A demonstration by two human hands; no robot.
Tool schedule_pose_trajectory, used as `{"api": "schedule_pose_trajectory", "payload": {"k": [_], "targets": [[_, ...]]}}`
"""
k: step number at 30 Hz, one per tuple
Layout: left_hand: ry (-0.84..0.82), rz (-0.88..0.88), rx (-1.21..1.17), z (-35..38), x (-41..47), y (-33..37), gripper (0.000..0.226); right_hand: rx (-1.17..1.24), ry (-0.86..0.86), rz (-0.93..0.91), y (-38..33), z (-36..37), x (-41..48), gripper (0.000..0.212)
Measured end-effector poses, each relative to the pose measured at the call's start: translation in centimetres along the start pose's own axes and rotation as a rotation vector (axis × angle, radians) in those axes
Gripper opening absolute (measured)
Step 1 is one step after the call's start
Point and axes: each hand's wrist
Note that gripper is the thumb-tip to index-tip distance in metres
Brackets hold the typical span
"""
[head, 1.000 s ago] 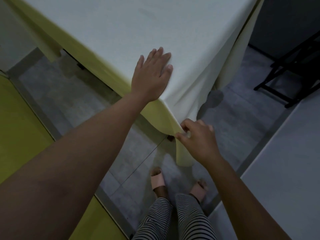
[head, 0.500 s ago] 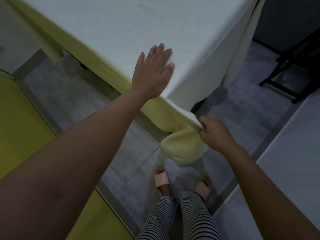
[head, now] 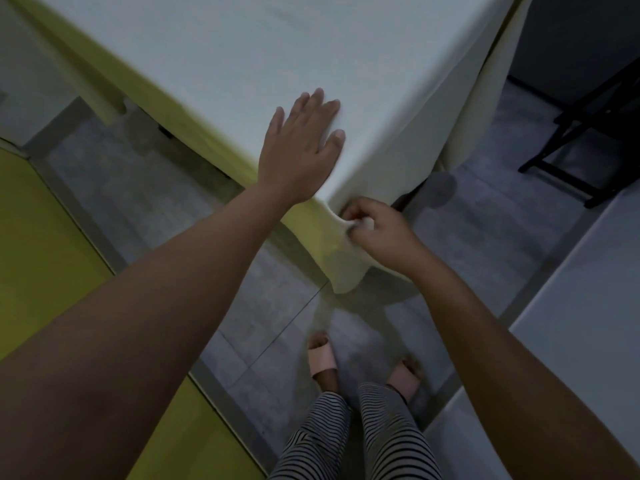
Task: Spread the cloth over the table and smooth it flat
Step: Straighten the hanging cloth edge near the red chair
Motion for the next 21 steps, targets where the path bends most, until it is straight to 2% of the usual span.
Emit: {"api": "schedule_pose_trajectory", "payload": {"k": [2, 4, 8, 12, 15, 18, 21], "targets": [[0.003, 0.001, 0.007, 0.0, 0.0, 0.0, 0.05, 0.108, -0.01, -0.023, -1.8, -0.1, -0.6, 0.004], [0.0, 0.005, 0.013, 0.1, 0.0, 0.0, 0.05, 0.075, 0.025, -0.079, -2.4, -0.4, -0.9, 0.01], [-0.012, 0.007, -0.012, 0.0, 0.0, 0.0, 0.051, -0.029, 0.222, -0.333, -2.5, 0.9, -1.3, 0.008], [-0.032, -0.009, -0.048, -0.5, 0.5, 0.1, 0.05, 0.089, 0.291, -0.325, -1.1, 3.6, -1.3, 0.012], [0.063, -0.025, -0.059, -0.7, 1.2, 0.9, 0.046, 0.146, 0.381, -0.376, 0.1, 4.9, -0.4, 0.01], [0.176, -0.071, -0.116, -0.1, 1.4, 1.9, 0.038, 0.05, 0.534, -0.539, 1.6, 5.5, 0.7, 0.024], [0.232, -0.09, -0.153, 0.7, 1.2, 1.9, 0.032, -0.088, 0.618, -0.708, 3.9, 5.3, 1.4, 0.027]]}}
Point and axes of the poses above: each hand's wrist, its own x-axis towards the middle knuckle, its own z-axis out of the palm, y = z × x, and after that the axes turned 4 degrees about y, right-handed
